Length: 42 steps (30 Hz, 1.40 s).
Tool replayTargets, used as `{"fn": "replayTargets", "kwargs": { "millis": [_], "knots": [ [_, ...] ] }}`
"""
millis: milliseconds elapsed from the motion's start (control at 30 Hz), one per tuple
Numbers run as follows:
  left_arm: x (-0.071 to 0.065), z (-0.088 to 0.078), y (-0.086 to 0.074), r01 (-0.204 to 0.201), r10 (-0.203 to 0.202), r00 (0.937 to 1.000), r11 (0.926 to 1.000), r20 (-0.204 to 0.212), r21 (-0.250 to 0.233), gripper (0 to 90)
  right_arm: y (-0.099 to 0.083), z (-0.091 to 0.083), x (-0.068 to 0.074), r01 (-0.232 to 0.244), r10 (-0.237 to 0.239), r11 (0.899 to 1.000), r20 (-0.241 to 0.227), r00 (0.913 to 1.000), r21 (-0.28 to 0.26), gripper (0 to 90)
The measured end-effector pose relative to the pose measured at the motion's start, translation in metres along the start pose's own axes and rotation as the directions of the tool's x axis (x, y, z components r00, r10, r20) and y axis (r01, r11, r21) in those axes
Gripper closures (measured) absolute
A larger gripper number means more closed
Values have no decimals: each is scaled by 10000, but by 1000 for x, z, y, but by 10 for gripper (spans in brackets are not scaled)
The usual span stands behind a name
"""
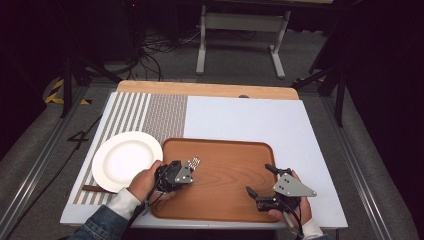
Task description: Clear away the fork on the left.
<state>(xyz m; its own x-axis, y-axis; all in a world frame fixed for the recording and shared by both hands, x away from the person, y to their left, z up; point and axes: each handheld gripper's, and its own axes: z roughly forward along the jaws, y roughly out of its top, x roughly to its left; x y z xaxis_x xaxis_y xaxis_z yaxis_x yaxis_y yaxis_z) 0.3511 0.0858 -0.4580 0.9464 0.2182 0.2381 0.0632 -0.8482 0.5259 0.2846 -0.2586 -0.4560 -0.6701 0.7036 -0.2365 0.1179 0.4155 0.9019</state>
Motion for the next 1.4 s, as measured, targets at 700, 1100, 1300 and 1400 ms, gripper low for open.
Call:
{"fn": "replayTargets", "kwargs": {
  "millis": [700,1100,1300,1400],
  "knots": [
    [20,-21,-24,362,-316,9977,9963,-598,779,900,0,1,0,22,-23,9999,38,10000,135,94],
    [24,-29,-34,617,-588,9965,9969,-589,488,900,0,1,0,45,-45,9999,35,10000,165,94],
    [23,-30,-35,690,-681,9959,9975,-602,132,900,0,1,0,55,-56,9999,47,10000,141,94],
    [23,-31,-35,674,-680,9955,9977,-658,-113,900,0,0,0,49,-50,9999,72,10000,97,94]
  ]
}}
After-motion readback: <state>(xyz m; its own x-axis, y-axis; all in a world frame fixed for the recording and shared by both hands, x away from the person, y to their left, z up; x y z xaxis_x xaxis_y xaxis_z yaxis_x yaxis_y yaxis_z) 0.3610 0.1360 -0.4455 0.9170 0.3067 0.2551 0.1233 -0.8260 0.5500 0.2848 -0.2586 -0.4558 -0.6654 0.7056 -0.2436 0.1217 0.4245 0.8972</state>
